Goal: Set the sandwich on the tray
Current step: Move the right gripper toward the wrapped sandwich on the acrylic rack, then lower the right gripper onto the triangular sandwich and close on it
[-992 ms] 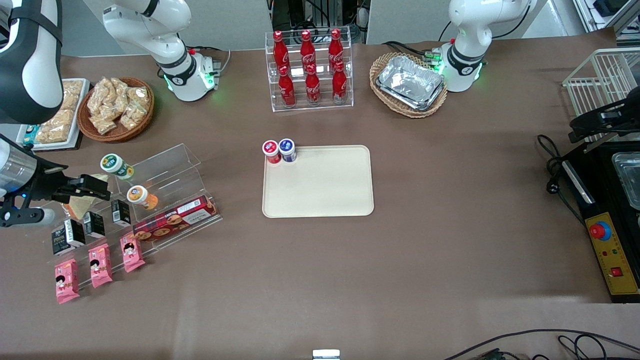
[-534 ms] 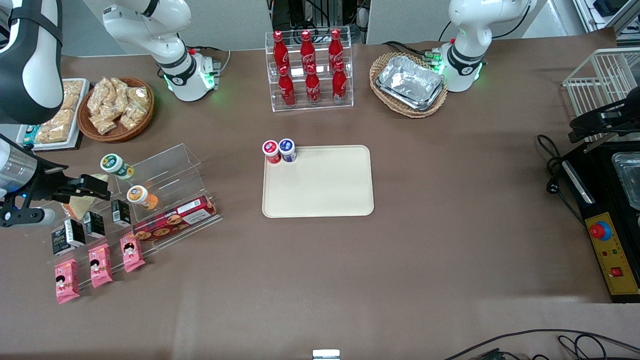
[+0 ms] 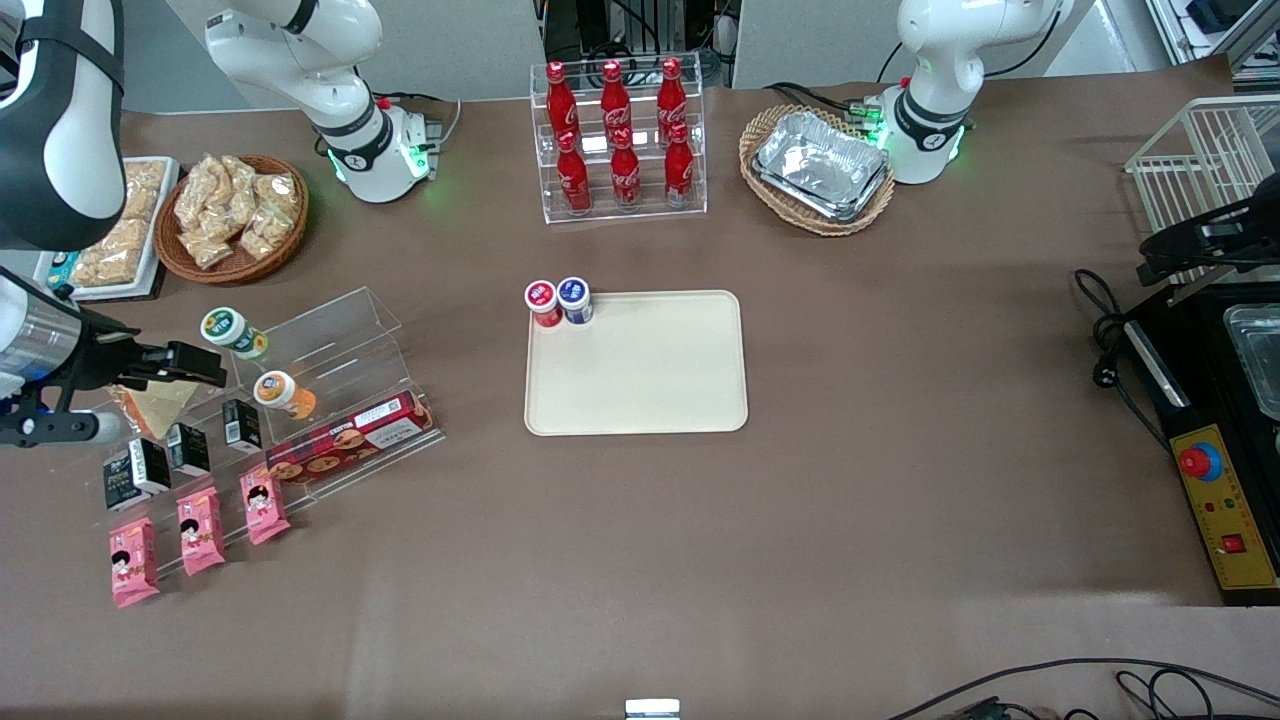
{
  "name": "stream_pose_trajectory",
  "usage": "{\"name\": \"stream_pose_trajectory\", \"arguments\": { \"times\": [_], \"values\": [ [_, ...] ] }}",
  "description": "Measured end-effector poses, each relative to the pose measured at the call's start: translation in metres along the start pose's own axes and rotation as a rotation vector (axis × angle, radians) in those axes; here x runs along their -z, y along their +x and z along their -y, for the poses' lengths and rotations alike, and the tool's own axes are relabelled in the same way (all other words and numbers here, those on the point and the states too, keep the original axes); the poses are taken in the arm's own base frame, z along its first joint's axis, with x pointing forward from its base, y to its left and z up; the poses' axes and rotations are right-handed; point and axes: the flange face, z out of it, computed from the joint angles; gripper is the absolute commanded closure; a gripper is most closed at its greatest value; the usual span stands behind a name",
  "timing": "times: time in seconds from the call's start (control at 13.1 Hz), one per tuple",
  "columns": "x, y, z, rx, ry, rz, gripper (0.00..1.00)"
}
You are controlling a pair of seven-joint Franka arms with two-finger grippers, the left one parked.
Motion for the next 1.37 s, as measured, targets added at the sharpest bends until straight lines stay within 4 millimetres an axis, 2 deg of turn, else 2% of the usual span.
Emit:
{"name": "stream_pose_trajectory", "arguments": {
  "times": [0.15,0.31,0.76,0.92,1.07,1.37],
  "values": [
    [0.005,-0.003,-0.009,-0.124,0.004,-0.007,0.0],
    [0.007,-0.009,-0.029,-0.236,0.01,-0.006,0.0],
    [-0.002,-0.047,-0.119,-0.393,0.015,-0.04,0.0],
    [-0.015,-0.058,-0.151,-0.449,0.027,-0.052,0.0],
    [-0.031,-0.064,-0.172,-0.489,0.033,-0.068,0.0],
    [-0.086,-0.067,-0.191,-0.539,0.036,-0.117,0.0]
  ]
}}
